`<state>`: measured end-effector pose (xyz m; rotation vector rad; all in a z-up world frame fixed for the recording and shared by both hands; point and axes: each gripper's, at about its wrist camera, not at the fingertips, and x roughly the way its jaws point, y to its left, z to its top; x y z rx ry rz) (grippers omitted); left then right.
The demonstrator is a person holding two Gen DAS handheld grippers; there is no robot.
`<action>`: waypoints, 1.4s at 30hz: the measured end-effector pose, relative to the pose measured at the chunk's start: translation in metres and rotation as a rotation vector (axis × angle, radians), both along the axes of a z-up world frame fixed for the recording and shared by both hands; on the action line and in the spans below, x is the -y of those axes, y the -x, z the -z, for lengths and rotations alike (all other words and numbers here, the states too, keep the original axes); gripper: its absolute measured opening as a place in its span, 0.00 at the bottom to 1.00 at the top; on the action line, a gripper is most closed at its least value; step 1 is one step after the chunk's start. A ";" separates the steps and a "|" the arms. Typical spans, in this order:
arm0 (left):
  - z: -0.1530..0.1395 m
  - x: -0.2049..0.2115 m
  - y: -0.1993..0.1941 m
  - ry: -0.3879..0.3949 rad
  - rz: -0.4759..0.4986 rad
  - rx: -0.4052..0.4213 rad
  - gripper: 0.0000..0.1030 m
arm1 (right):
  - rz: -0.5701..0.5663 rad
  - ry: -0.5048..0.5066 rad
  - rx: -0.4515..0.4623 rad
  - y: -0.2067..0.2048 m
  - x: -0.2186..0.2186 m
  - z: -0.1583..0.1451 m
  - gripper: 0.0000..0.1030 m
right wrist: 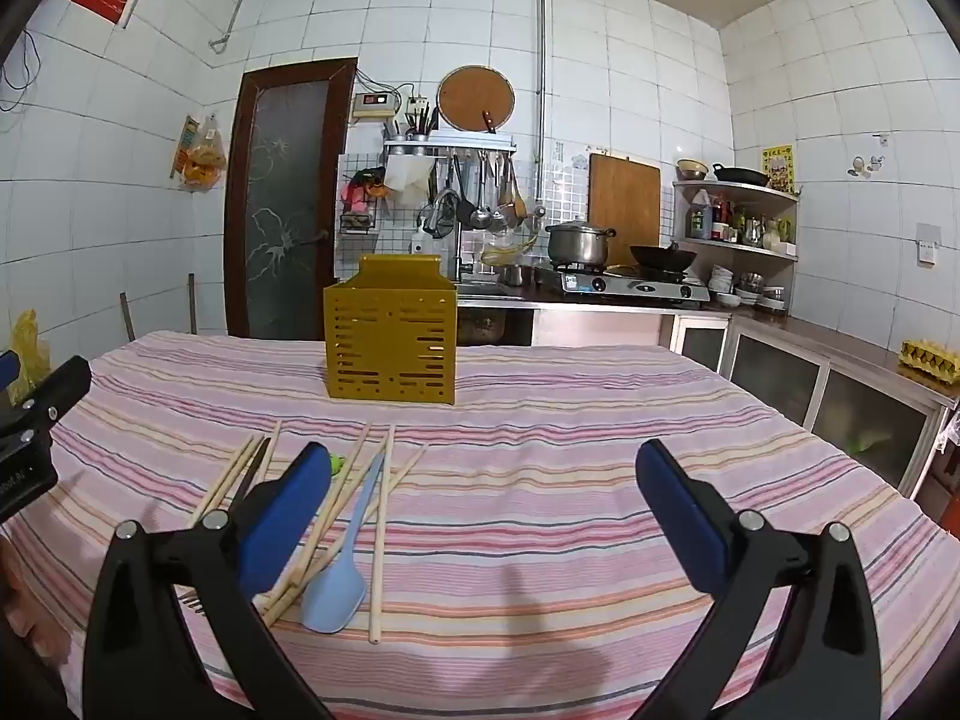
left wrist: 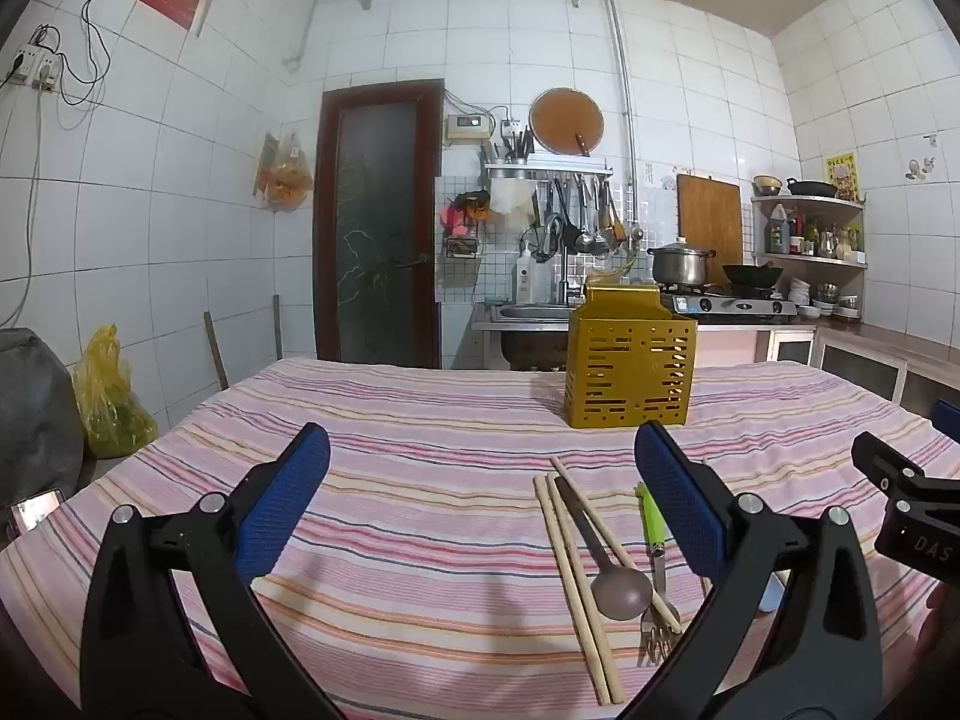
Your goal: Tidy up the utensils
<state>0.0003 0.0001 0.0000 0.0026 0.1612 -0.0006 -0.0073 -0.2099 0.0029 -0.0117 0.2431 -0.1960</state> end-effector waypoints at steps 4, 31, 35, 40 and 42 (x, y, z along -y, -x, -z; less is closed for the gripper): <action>0.000 0.000 -0.001 -0.001 0.000 0.000 0.95 | 0.001 -0.002 0.005 0.000 0.000 0.001 0.96; 0.000 0.000 0.000 -0.001 0.000 0.007 0.95 | 0.019 -0.006 -0.005 0.000 0.004 0.000 0.96; 0.000 0.000 0.000 -0.001 0.000 0.007 0.95 | 0.022 -0.004 -0.004 -0.001 0.002 0.001 0.96; 0.000 0.000 0.000 -0.001 0.000 0.007 0.95 | 0.023 -0.006 -0.002 0.000 0.003 0.001 0.96; 0.000 0.000 0.000 0.000 0.000 0.007 0.95 | 0.026 -0.007 -0.001 0.000 0.004 0.001 0.96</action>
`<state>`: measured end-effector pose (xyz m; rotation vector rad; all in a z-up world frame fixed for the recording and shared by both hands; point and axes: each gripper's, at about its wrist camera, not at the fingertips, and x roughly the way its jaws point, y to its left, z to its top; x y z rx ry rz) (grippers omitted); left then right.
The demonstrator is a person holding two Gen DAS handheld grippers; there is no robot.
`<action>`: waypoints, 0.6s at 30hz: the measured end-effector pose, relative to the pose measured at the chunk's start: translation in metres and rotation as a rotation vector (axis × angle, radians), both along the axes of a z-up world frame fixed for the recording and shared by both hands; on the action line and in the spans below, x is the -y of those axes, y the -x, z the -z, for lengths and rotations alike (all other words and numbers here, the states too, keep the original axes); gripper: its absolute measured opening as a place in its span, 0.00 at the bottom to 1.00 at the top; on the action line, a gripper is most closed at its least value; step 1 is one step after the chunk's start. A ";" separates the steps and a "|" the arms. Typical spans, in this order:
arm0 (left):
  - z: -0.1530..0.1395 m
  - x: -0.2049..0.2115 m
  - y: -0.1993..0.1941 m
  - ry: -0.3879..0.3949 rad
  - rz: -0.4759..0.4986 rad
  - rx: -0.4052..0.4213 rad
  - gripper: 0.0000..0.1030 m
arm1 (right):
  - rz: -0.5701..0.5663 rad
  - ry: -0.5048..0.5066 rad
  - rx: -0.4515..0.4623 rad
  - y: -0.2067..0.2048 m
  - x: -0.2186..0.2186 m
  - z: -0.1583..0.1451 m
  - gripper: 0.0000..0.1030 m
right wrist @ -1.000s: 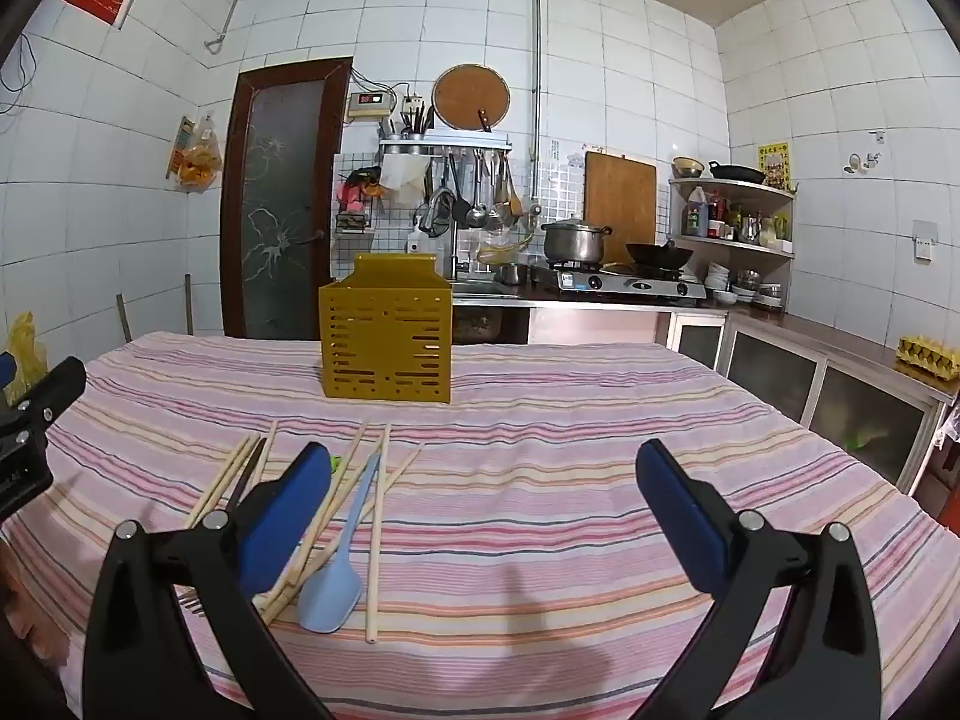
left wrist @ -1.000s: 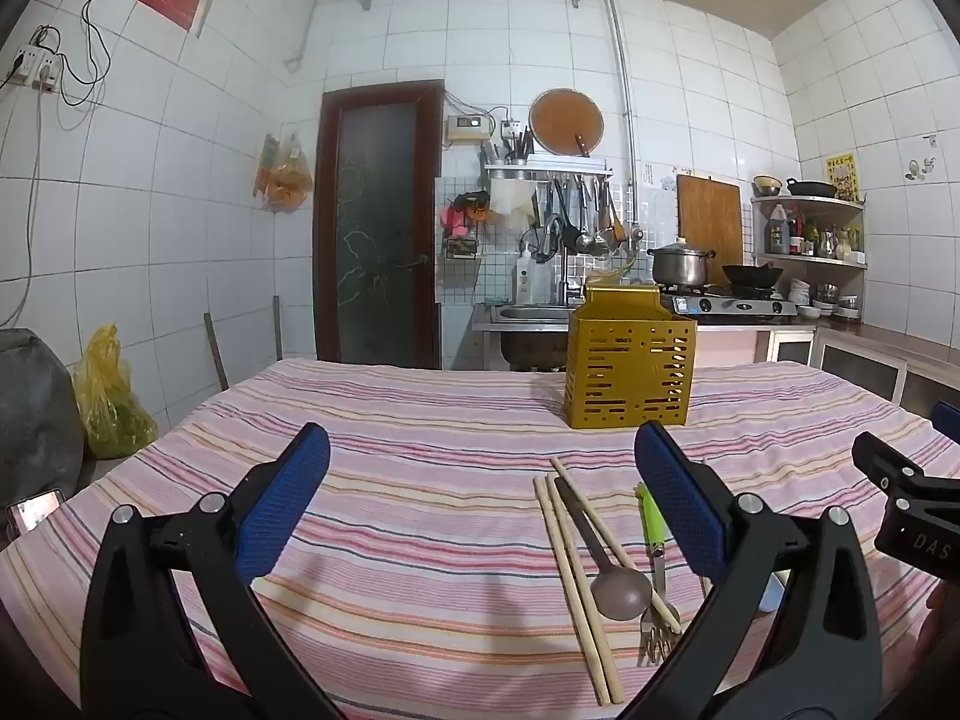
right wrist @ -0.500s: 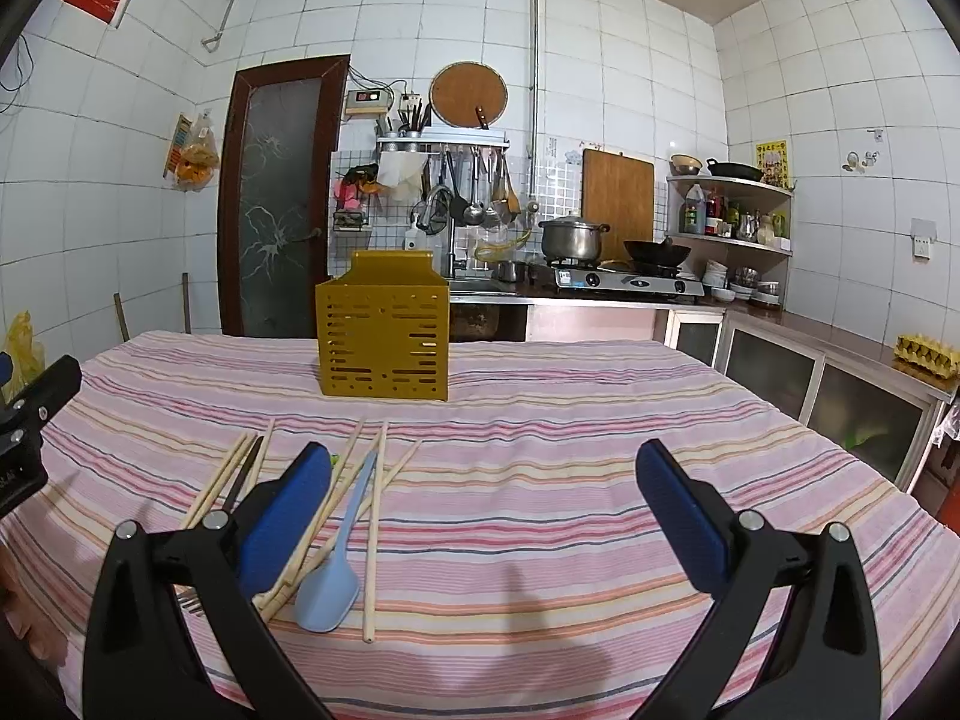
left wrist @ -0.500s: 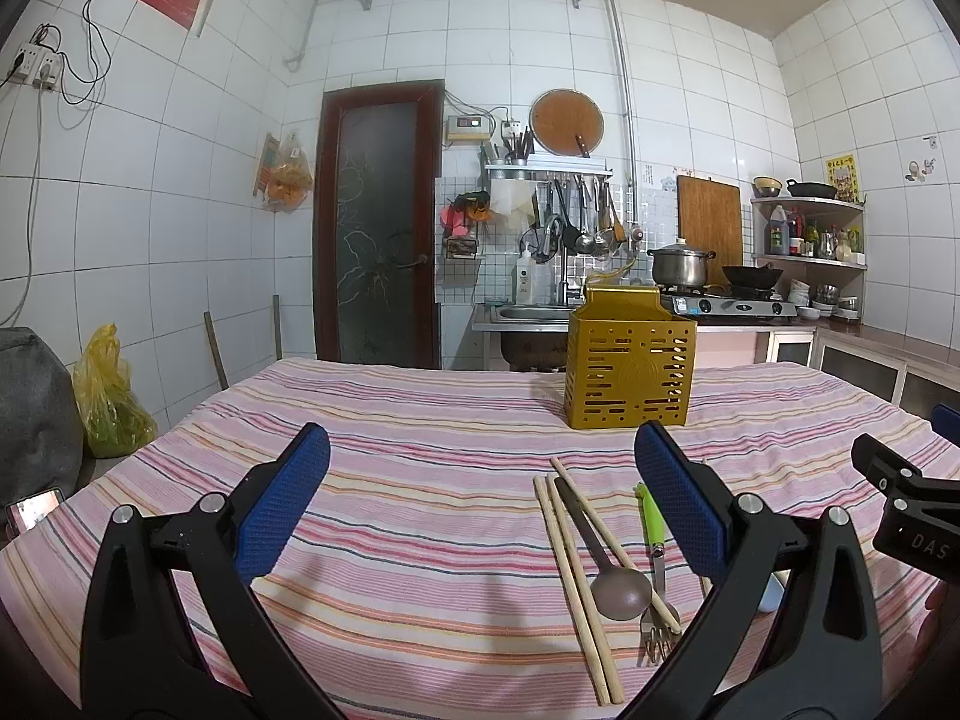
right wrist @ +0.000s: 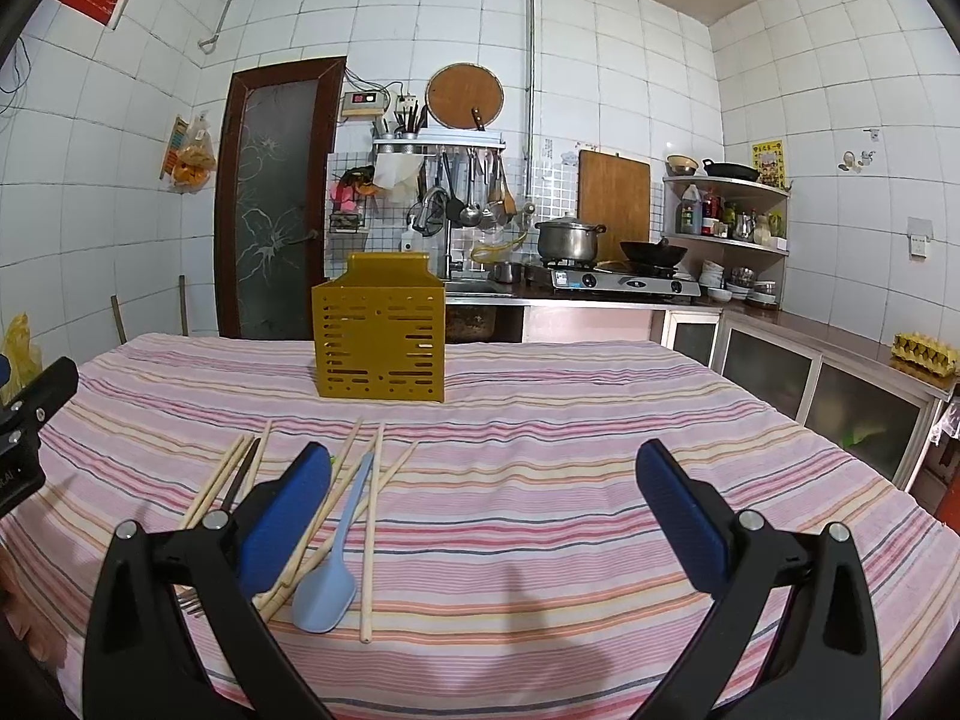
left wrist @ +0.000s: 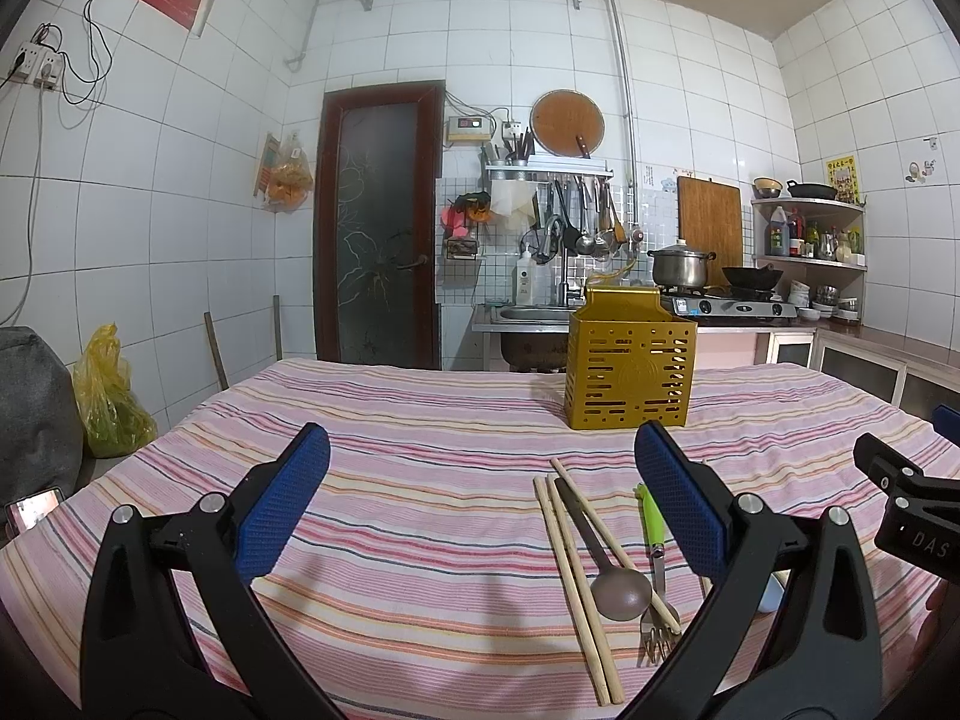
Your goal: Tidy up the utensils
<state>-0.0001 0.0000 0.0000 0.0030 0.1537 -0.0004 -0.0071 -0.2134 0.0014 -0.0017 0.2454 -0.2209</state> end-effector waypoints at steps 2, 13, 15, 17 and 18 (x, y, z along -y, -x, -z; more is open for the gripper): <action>0.000 0.000 0.000 0.000 0.000 0.000 0.95 | 0.001 0.000 -0.001 0.000 0.000 0.000 0.96; 0.000 0.000 0.000 0.000 0.000 0.000 0.95 | 0.002 0.000 0.000 -0.001 0.001 0.000 0.96; 0.000 0.000 0.000 0.001 0.000 0.001 0.95 | 0.002 0.000 0.000 -0.001 0.001 0.000 0.96; 0.000 0.000 0.000 0.001 0.000 0.001 0.95 | 0.002 0.000 0.000 -0.001 0.001 0.000 0.96; 0.000 0.000 0.000 0.000 0.000 0.001 0.95 | 0.002 0.000 0.000 -0.001 0.001 0.001 0.96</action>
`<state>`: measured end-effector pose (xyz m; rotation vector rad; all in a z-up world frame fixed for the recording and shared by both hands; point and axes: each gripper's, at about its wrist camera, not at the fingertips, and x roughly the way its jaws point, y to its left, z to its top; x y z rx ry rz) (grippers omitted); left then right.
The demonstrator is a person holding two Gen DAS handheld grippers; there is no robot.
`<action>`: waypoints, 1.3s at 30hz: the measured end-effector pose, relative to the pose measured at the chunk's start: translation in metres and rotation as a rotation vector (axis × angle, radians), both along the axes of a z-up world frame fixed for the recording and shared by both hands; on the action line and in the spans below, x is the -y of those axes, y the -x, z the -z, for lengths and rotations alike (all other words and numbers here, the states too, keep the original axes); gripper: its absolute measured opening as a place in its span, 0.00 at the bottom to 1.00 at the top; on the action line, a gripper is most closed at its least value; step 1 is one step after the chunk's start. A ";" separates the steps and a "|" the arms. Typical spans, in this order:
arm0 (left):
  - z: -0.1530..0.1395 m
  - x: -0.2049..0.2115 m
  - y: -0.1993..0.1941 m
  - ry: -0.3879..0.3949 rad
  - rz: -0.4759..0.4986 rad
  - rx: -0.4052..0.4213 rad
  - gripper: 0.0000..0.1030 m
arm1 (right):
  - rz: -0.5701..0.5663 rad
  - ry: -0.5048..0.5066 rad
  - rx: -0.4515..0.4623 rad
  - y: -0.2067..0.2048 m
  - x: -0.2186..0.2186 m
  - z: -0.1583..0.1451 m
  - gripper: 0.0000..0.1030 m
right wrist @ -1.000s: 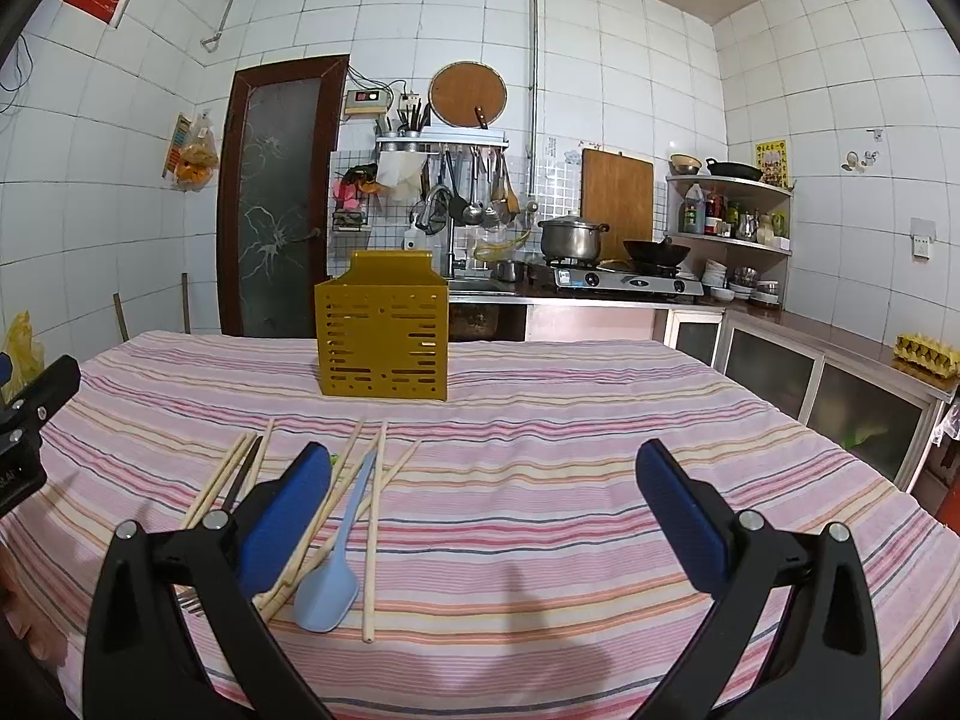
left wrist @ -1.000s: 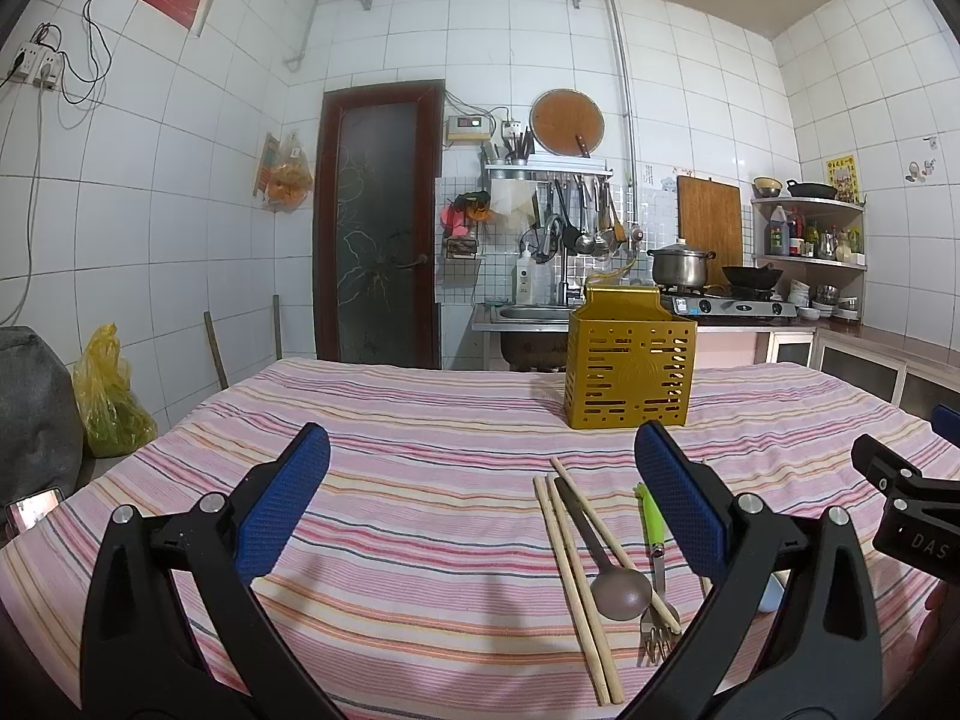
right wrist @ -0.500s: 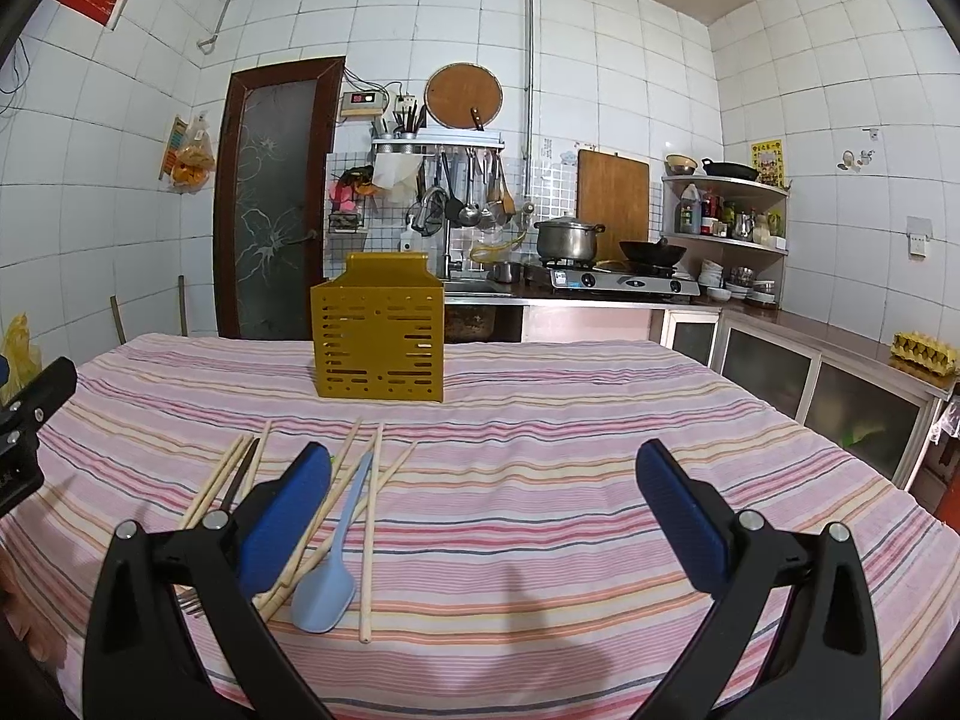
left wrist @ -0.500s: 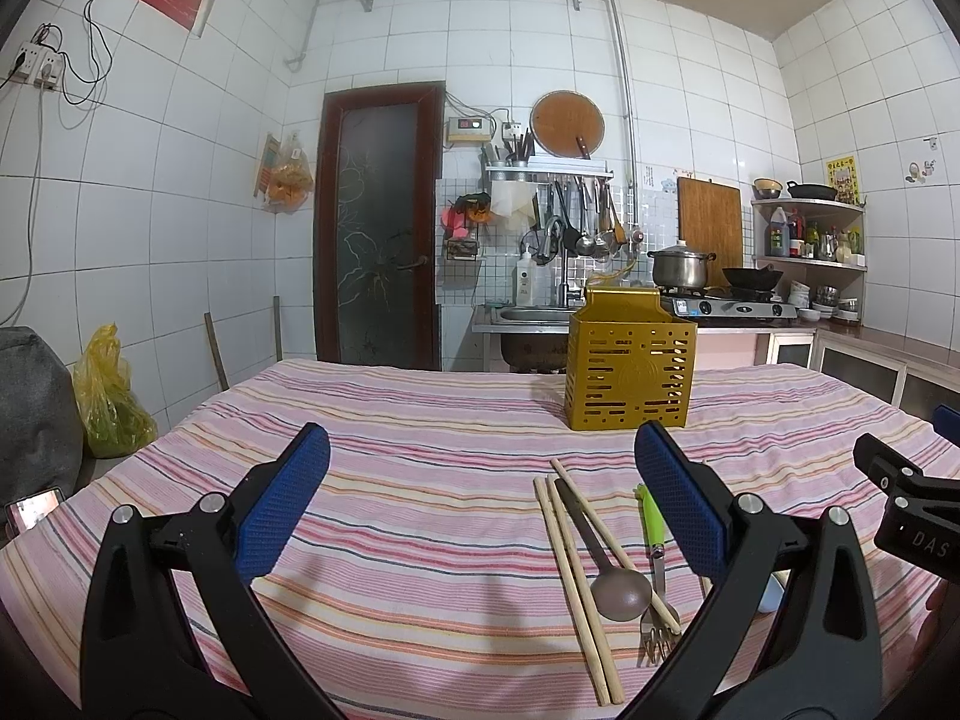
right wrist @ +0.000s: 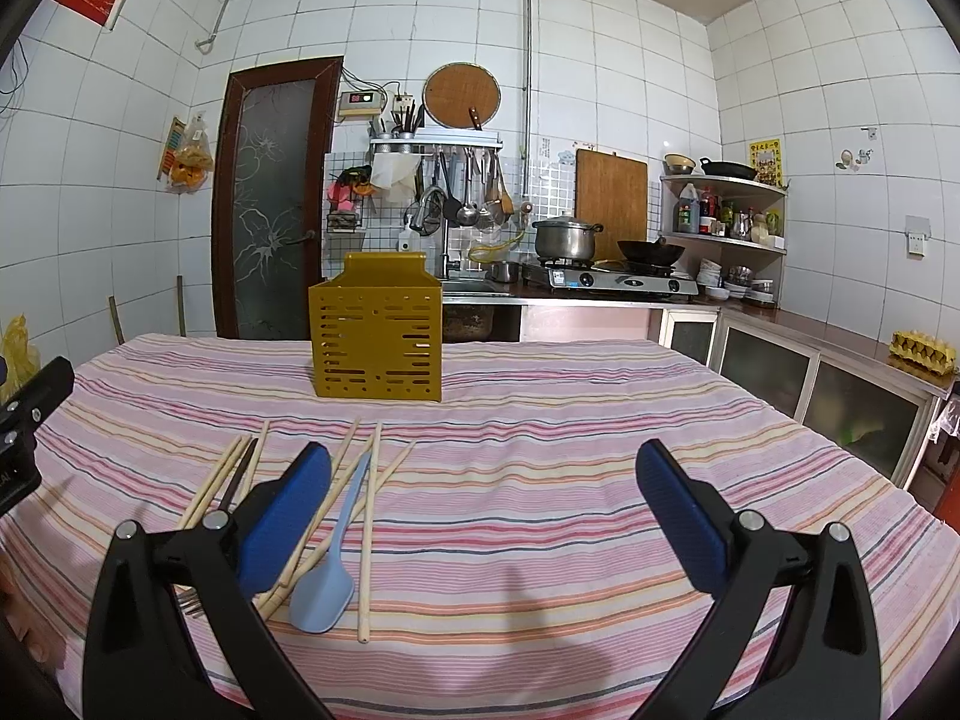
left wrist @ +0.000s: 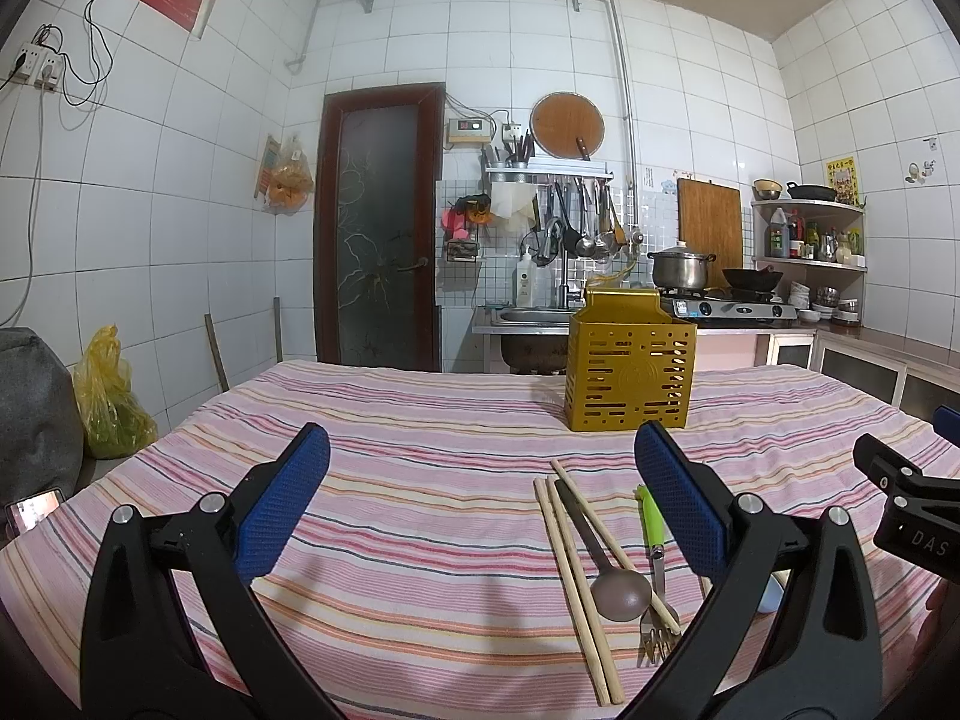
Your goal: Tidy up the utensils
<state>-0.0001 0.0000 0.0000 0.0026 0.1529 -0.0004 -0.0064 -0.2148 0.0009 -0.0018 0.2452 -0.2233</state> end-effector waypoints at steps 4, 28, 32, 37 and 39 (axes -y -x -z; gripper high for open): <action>0.000 0.000 0.000 0.000 0.000 0.001 0.95 | 0.000 0.000 0.000 0.000 0.000 0.000 0.96; 0.000 0.000 0.000 0.002 0.000 0.000 0.95 | 0.001 -0.001 -0.002 0.000 0.002 0.001 0.96; 0.000 0.000 0.000 0.002 0.000 0.001 0.95 | 0.003 -0.001 0.000 0.002 0.003 0.000 0.96; 0.000 0.000 0.000 0.003 0.000 -0.001 0.95 | 0.005 -0.002 0.000 0.002 0.004 0.001 0.96; 0.000 0.000 0.000 0.003 0.000 -0.001 0.95 | 0.005 -0.003 0.000 0.003 0.005 0.001 0.96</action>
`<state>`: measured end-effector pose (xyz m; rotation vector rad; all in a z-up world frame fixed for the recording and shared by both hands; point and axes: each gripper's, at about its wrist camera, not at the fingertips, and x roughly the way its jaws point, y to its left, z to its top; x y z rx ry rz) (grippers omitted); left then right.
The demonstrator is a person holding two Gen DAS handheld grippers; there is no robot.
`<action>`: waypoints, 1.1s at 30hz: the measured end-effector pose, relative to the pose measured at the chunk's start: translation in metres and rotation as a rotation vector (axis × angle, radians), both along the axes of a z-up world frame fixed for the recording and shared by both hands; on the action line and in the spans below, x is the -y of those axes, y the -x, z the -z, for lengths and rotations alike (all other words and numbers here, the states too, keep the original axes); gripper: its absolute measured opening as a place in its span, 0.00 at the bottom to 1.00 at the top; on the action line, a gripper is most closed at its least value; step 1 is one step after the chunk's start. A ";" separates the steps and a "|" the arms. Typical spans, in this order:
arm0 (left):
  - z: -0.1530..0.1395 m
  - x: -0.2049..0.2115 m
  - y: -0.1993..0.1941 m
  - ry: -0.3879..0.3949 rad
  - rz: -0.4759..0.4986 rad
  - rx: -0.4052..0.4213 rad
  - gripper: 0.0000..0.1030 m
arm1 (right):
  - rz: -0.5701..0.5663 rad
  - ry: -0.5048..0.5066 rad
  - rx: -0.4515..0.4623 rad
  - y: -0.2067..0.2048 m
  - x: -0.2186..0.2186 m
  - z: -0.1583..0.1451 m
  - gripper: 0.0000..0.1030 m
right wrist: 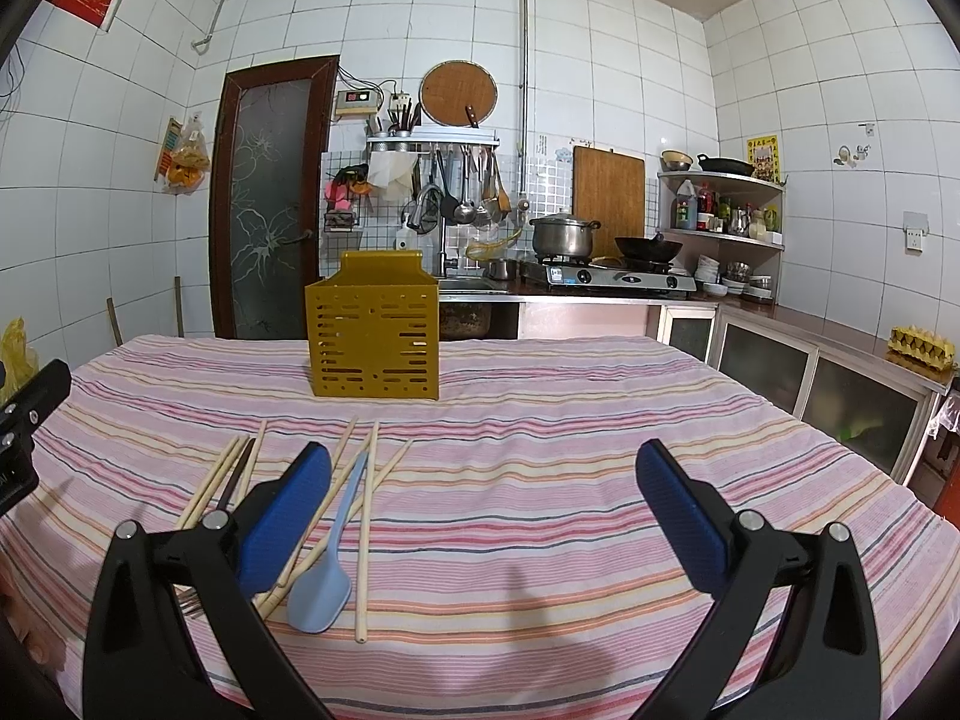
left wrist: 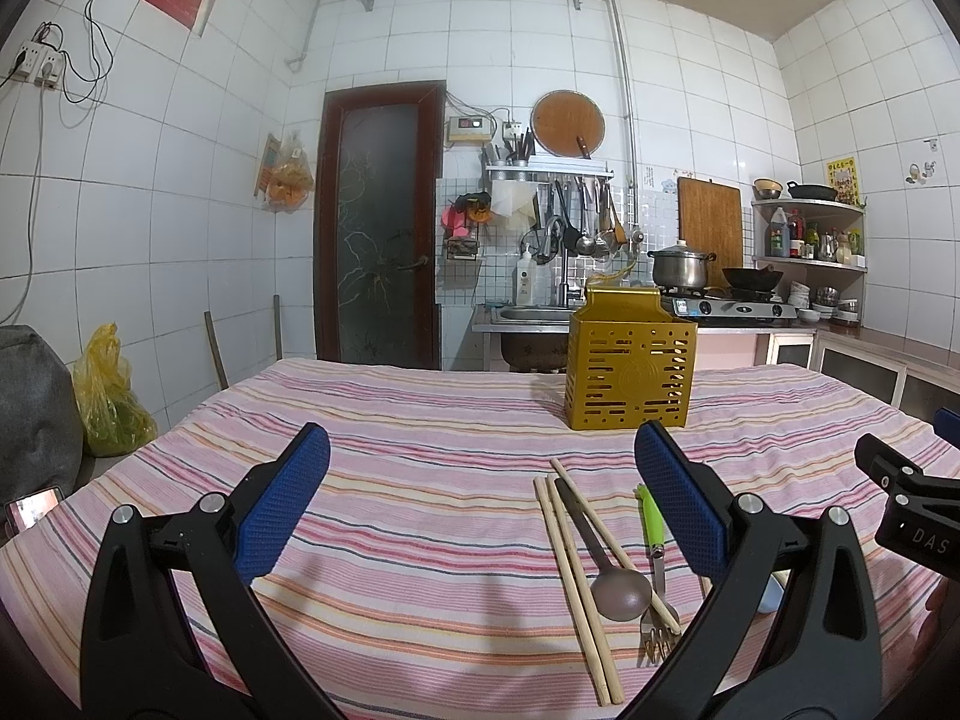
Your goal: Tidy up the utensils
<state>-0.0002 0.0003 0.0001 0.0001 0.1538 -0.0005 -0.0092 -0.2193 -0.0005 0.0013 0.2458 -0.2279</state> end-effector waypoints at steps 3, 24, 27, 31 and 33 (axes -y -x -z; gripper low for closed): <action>0.000 0.000 0.000 -0.001 0.000 0.001 0.95 | 0.000 0.000 0.001 0.000 0.000 0.000 0.96; 0.000 0.001 -0.001 0.003 0.008 0.003 0.95 | 0.004 0.006 0.004 0.001 0.003 0.000 0.96; 0.000 0.000 -0.005 0.008 0.011 0.006 0.95 | 0.005 0.010 0.004 0.001 0.003 0.000 0.96; -0.001 0.000 0.001 0.018 0.012 0.007 0.95 | 0.006 0.020 0.006 0.002 0.000 -0.001 0.96; -0.001 -0.001 0.001 0.023 0.013 0.009 0.95 | 0.006 0.020 0.005 0.001 -0.002 -0.002 0.96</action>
